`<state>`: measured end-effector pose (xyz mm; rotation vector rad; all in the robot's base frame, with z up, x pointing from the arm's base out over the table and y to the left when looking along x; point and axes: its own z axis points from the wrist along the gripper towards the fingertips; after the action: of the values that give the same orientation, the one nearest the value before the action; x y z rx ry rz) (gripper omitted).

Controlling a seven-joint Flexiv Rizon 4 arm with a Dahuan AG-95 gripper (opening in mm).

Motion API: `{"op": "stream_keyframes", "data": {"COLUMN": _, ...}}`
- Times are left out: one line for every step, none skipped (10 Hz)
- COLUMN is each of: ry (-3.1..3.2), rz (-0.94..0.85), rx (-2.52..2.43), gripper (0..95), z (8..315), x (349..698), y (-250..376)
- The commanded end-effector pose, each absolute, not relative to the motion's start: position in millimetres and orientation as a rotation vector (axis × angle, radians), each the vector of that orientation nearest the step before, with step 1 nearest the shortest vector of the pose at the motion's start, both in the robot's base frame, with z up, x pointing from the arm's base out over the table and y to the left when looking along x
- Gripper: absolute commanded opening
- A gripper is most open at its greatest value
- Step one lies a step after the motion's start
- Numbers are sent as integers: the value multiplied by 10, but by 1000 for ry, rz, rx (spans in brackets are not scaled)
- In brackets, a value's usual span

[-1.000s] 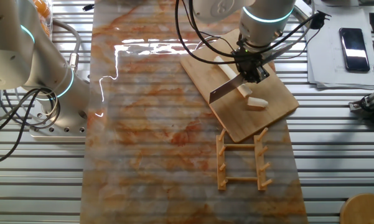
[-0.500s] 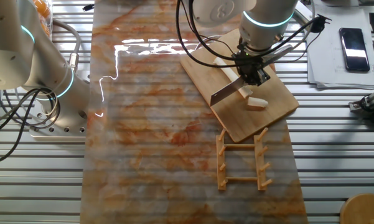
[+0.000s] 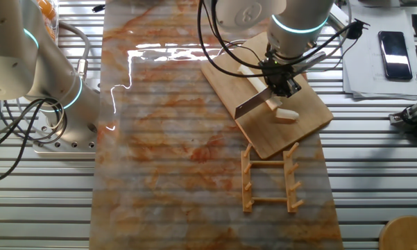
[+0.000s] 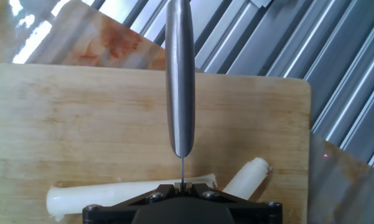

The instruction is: Chop the scallions

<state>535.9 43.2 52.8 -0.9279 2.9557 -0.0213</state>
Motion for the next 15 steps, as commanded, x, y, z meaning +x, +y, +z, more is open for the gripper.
{"op": "stream_keyframes", "data": {"ry": 2952, "rz": -18, "rx": -928, "gripper": 0, "z": 489, "x": 5366, "y": 435}}
{"op": "stream_keyframes", "data": {"ry": 2948, "rz": -18, "rx": -932, "gripper": 0, "z": 491, "x": 5372, "y": 437}}
{"op": "stream_keyframes", "data": {"ry": 2943, "rz": -12, "rx": -934, "gripper": 0, "z": 498, "x": 5389, "y": 441}}
{"op": "stream_keyframes", "data": {"ry": 2942, "rz": -10, "rx": -932, "gripper": 0, "z": 501, "x": 5399, "y": 443}}
{"op": "stream_keyframes", "data": {"ry": 2926, "rz": -6, "rx": -930, "gripper": 0, "z": 450, "x": 5457, "y": 445}}
{"op": "stream_keyframes", "data": {"ry": 2914, "rz": 0, "rx": -925, "gripper": 0, "z": 374, "x": 5504, "y": 446}}
{"op": "stream_keyframes", "data": {"ry": 2913, "rz": 1, "rx": -925, "gripper": 0, "z": 332, "x": 5539, "y": 458}}
{"op": "stream_keyframes", "data": {"ry": 2918, "rz": -1, "rx": -927, "gripper": 0, "z": 335, "x": 5567, "y": 485}}
{"op": "stream_keyframes", "data": {"ry": 2920, "rz": -9, "rx": -925, "gripper": 0, "z": 329, "x": 5600, "y": 514}}
{"op": "stream_keyframes", "data": {"ry": 2916, "rz": -6, "rx": -918, "gripper": 0, "z": 307, "x": 5616, "y": 532}}
{"op": "stream_keyframes", "data": {"ry": 2913, "rz": -13, "rx": -916, "gripper": 0, "z": 280, "x": 5625, "y": 552}}
{"op": "stream_keyframes", "data": {"ry": 2919, "rz": -31, "rx": -927, "gripper": 0, "z": 288, "x": 5613, "y": 549}}
{"op": "stream_keyframes", "data": {"ry": 2919, "rz": -29, "rx": -930, "gripper": 0, "z": 293, "x": 5604, "y": 548}}
{"op": "stream_keyframes", "data": {"ry": 2911, "rz": -32, "rx": -936, "gripper": 0, "z": 282, "x": 5522, "y": 523}}
{"op": "stream_keyframes", "data": {"ry": 2894, "rz": -39, "rx": -939, "gripper": 0, "z": 237, "x": 5432, "y": 497}}
